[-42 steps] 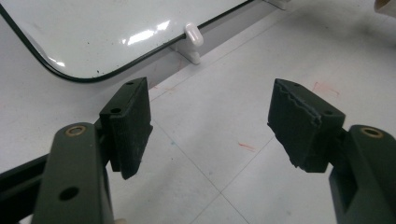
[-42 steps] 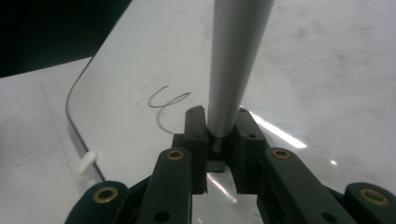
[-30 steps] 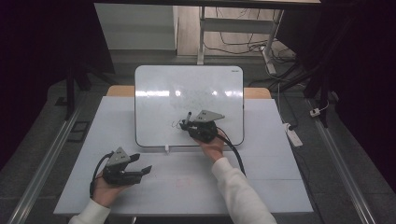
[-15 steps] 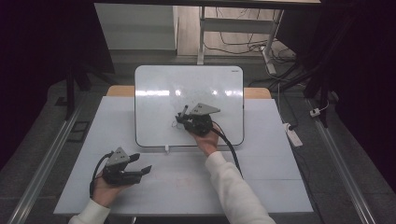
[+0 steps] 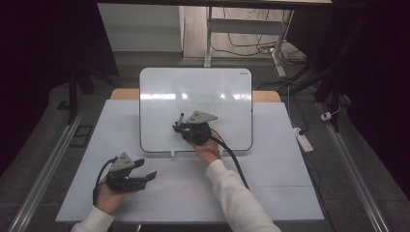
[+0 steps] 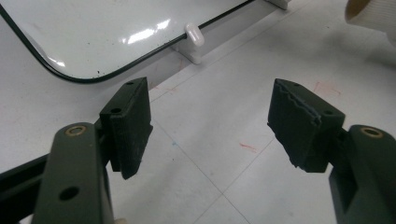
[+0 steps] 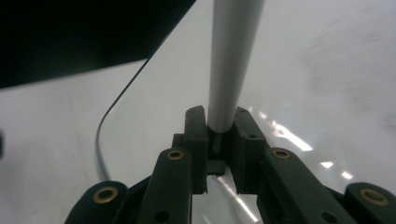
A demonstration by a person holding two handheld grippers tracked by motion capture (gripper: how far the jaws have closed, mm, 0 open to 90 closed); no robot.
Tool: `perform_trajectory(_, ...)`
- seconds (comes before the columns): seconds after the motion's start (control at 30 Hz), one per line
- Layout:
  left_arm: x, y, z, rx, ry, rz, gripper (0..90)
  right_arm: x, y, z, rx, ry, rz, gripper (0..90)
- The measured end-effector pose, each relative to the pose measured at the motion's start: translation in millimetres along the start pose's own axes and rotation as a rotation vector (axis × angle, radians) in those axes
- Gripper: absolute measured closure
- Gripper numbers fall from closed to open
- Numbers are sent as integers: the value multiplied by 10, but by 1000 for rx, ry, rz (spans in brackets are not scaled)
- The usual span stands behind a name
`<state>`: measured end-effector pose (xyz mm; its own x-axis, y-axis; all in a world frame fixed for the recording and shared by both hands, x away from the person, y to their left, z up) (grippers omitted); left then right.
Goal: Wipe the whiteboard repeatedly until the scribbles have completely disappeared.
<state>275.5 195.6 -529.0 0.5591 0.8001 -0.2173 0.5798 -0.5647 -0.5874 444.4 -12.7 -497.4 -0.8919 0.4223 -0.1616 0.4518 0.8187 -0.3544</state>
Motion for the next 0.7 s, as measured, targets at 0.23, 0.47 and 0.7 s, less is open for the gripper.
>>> perform_trajectory(0.23,-4,4,-1,0,2,2,314,43,-9,17,20,-7,-7,781)
perform_trajectory(0.47,-13,-8,-1,-4,4,0,314,-98,-158,37,-11,37,69,782)
perform_trajectory(0.7,-9,-10,1,-5,1,-2,314,-30,-171,96,37,-14,6,782)
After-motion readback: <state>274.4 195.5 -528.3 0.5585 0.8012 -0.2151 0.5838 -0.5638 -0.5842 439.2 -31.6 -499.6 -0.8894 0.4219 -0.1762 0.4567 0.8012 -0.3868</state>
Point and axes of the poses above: each handheld gripper's, and its own axes: y roughly forward along the jaws, z roughly out of its underside, x roughly to its left, the point moved 3 cm from there along y, roughly forward along the jaws, and after that the axes turned 8 degrees about -y, right-handed, at the moved point
